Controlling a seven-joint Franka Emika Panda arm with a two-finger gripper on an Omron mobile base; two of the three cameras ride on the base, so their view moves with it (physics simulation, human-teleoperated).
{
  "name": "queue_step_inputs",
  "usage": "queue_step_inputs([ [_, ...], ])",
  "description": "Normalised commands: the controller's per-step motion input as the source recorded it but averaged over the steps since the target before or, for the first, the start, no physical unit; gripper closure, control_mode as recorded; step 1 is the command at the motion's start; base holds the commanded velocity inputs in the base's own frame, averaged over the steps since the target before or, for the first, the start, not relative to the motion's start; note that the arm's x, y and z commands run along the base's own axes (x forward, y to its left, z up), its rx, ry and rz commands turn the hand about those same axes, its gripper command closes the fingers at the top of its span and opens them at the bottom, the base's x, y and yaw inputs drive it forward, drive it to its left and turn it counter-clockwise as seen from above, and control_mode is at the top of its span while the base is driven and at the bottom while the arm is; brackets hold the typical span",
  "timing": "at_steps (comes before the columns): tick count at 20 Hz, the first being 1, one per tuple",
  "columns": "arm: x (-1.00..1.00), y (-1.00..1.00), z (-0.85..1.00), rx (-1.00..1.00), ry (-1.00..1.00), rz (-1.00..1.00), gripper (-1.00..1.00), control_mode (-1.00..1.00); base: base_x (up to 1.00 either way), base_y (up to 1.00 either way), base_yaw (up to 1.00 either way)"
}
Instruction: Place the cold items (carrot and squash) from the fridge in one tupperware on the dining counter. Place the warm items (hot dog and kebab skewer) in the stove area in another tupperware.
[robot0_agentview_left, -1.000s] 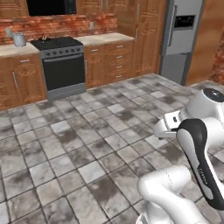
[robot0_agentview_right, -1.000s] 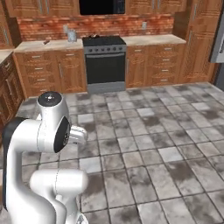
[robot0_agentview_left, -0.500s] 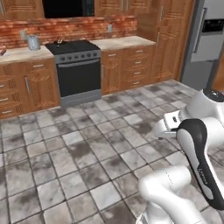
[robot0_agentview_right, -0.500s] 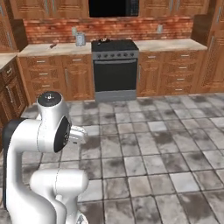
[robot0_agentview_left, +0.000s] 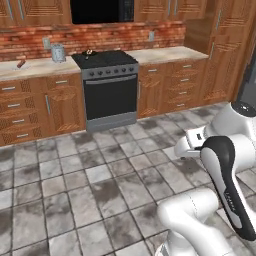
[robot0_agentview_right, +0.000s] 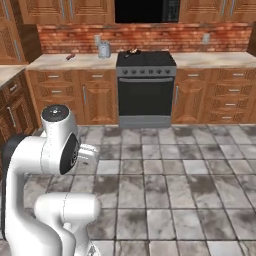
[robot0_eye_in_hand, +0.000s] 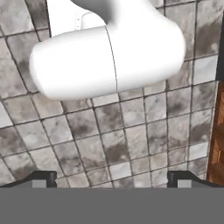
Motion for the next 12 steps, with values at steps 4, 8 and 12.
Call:
queue_step_inputs([
  [4,0.00,0.00,0.00,0.00,0.00,0.00,-1.00,1.00,1.00,-0.38,0.23],
  [8,0.00,0.00,0.00,0.00,0.00,0.00,-1.00,1.00,1.00,-0.38,0.24],
  [12,0.00,0.00,0.00,0.00,0.00,0.00,-1.00,1.00,1.00,-0.33,0.22],
])
